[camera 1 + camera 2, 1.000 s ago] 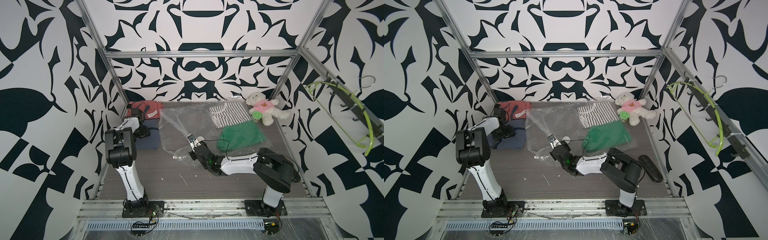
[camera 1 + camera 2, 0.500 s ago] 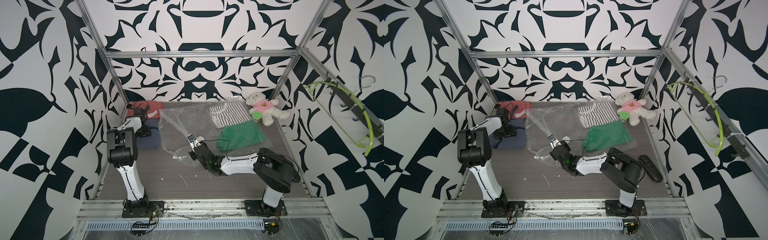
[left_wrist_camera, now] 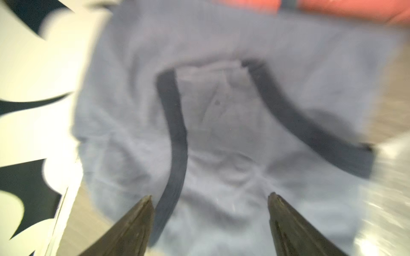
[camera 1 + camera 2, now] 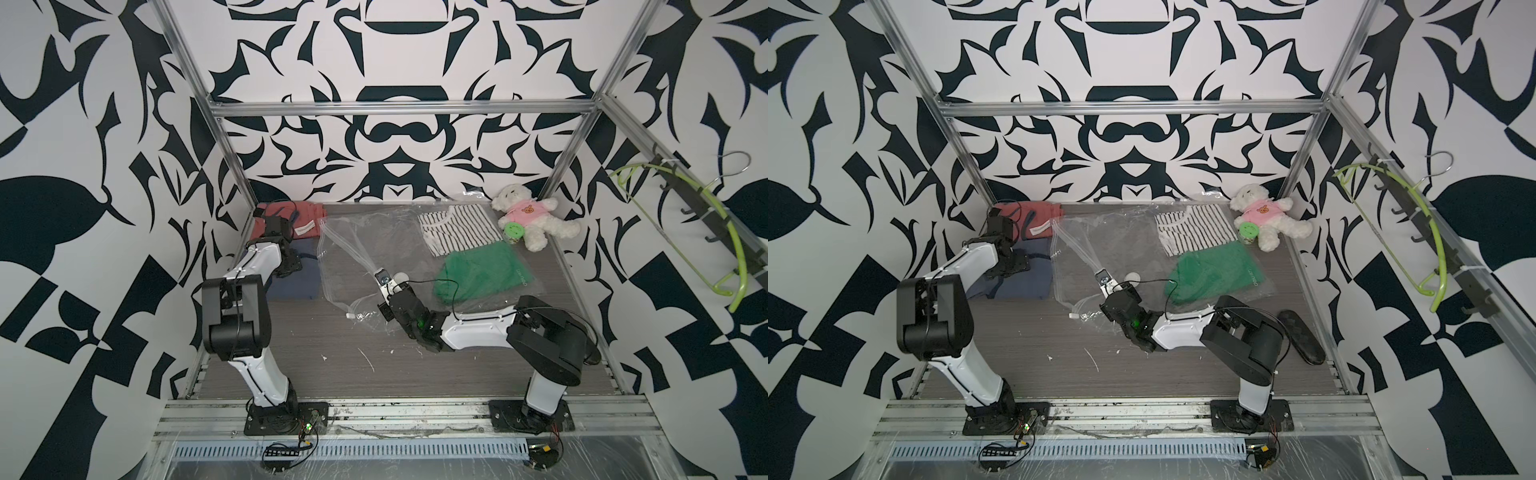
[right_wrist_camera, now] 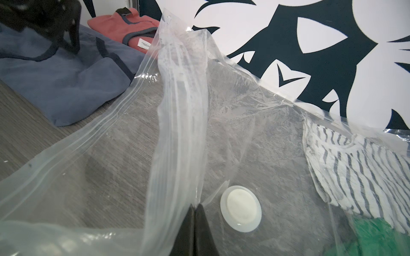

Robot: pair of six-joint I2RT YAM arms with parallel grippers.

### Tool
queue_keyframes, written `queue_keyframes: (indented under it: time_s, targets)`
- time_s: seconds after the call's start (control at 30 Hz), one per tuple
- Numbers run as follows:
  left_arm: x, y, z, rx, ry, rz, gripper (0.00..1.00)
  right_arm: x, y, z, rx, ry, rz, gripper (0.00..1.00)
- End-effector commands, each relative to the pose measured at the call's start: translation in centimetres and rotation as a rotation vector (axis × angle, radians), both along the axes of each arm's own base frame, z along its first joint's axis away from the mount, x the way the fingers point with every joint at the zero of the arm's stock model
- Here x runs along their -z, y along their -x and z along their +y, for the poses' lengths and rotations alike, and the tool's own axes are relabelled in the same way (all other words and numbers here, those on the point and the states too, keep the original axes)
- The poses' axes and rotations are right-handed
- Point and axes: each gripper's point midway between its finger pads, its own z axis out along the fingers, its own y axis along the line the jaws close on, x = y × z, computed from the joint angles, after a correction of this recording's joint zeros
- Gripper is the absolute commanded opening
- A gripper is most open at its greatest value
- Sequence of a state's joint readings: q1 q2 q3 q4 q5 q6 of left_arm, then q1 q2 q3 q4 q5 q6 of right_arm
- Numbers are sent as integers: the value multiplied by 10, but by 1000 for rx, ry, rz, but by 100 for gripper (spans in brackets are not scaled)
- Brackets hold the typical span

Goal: Take the tank top out of the vacuum bag
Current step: Move the tank top to the center of the board, then take out the tank top from the vacuum bag.

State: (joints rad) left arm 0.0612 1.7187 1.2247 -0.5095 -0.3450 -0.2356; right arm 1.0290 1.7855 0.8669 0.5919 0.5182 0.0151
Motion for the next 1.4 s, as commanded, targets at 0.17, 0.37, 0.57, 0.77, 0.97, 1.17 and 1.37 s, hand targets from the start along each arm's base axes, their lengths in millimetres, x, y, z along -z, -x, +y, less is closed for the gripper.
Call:
queue_keyframes:
  time_s: [0.17, 0.37, 0.57, 0.77, 0.97, 1.17, 1.37]
  targets:
    - [-57, 4, -38, -36, 231, -212, 86, -40, -2, 17, -36, -59, -25, 5]
    - [-83, 23, -107, 87, 312, -341, 73, -59, 0, 28, -68, -64, -2, 1]
    - [-73, 32, -163, 262, 540, -434, 44, -70, 12, 28, -100, -132, 46, 0]
    - [-50, 33, -199, 400, 711, -398, 16, -81, 13, 26, -105, -151, 25, 0]
    - [-41, 27, -214, 439, 750, -418, 19, -87, 12, 30, -116, -172, -13, 0]
    - [-30, 23, -233, 465, 729, -402, 26, -104, 10, 28, -110, -196, -68, 0]
    - [-16, 15, -256, 486, 744, -380, 26, -119, 11, 20, -100, -213, -112, 0]
